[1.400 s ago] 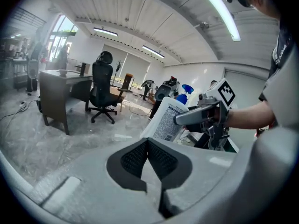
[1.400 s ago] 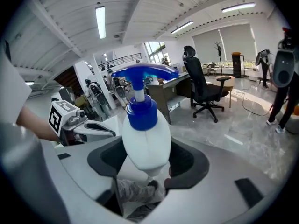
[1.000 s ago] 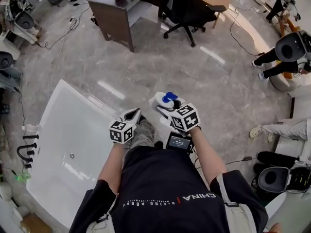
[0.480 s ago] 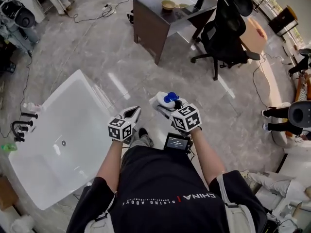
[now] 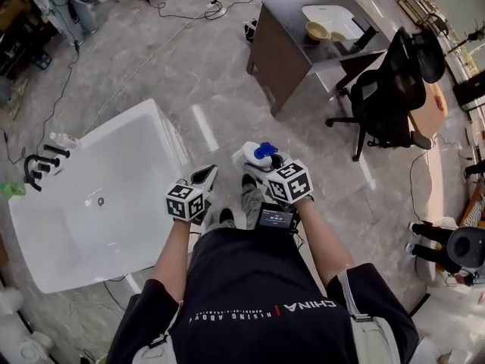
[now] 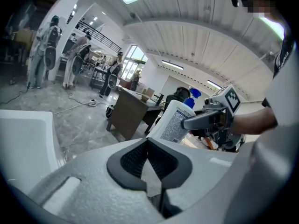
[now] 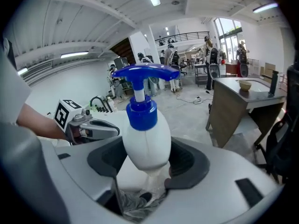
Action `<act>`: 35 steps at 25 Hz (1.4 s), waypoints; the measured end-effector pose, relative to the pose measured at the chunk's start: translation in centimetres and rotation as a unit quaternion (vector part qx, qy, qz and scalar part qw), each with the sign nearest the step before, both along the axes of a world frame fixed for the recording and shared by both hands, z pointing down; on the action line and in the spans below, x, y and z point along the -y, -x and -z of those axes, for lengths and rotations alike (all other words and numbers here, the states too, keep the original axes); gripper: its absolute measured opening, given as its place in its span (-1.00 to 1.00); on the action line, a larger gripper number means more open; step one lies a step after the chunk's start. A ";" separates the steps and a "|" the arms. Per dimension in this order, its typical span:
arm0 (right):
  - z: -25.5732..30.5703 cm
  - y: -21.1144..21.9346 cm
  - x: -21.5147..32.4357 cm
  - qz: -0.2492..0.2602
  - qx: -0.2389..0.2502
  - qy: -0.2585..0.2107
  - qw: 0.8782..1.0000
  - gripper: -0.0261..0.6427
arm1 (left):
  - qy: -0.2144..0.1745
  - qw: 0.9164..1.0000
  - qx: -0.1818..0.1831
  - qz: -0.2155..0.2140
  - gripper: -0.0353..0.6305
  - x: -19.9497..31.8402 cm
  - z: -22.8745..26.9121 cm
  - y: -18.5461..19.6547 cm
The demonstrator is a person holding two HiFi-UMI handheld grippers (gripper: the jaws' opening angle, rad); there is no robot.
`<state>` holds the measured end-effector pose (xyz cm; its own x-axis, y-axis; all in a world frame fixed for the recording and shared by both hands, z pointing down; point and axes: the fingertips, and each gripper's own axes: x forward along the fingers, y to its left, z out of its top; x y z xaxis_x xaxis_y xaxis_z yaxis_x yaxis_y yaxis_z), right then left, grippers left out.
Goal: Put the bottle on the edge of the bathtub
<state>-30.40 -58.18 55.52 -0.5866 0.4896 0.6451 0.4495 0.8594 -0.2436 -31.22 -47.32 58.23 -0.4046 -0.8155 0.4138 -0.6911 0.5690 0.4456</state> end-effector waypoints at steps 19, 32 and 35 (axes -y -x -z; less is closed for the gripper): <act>-0.3 24.0 -4.0 0.253 0.012 0.007 0.967 -0.12 | 0.014 0.964 0.031 0.265 -0.87 -3.0 2.3 19.5; -2.5 30.3 -18.8 0.397 -0.007 0.003 0.918 -0.12 | 0.044 0.918 -0.010 0.393 -0.87 -14.9 -1.7 22.0; -3.1 32.3 -22.8 0.421 -0.006 -0.004 0.907 -0.12 | 0.044 0.911 -0.009 0.410 -0.87 -18.1 -2.1 23.7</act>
<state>-62.71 -35.38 58.61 0.0003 0.7558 0.6548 0.9452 0.2135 -0.2468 -54.92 -29.19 60.28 -0.8548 -0.2064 0.4760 -0.0110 0.9244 0.3812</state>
